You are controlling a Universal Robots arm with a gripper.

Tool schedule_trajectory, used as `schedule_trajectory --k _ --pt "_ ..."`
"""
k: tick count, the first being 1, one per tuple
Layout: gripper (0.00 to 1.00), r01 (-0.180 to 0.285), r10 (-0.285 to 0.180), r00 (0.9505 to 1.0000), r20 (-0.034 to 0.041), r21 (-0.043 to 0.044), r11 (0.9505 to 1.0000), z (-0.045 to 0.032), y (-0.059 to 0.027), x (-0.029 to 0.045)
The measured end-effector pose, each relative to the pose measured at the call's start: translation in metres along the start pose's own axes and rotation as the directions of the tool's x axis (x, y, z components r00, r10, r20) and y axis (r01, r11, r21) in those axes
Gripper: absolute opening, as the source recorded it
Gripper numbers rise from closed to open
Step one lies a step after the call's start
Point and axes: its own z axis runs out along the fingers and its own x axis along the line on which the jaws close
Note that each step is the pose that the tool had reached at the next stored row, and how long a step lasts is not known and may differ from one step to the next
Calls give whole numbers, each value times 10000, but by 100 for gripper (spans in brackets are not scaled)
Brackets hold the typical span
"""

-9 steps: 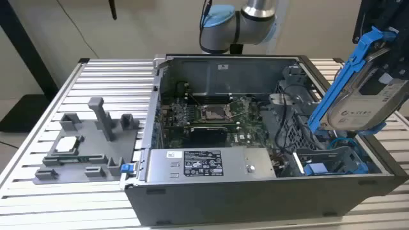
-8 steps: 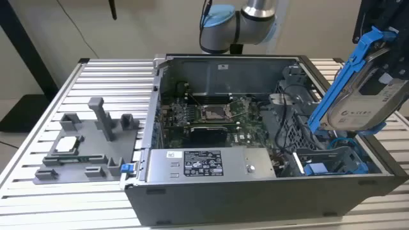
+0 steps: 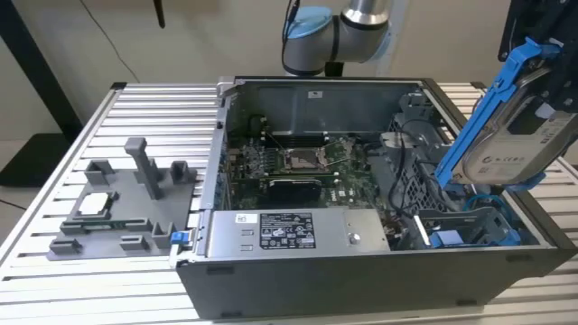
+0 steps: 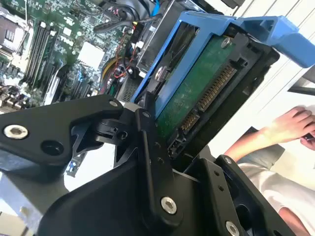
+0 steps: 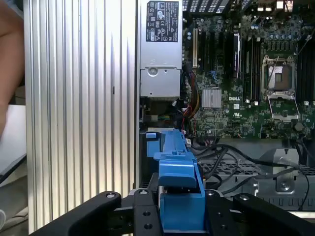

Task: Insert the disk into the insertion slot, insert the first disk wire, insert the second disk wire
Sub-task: 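Insert the disk into the insertion slot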

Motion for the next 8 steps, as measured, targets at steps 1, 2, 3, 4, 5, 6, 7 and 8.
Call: schedule_trajectory --k 1,2,3,4,5,6,7,8 --pt "0 1 -1 10000 1 4 10000 3 -1 0" --pt "0 1 -1 10000 2 12 10000 8 -1 0" --pt "0 1 -1 10000 2 25 10000 13 -1 0" --pt "0 0 0 10000 2 42 10000 20 -1 0" --pt "0 0 0 10000 2 63 10000 27 -1 0" --pt "0 -1 1 10000 2 92 10000 36 0 0" --pt "0 -2 2 10000 3 124 9999 43 1 0" --pt "0 -1 1 10000 4 159 9999 52 1 0"
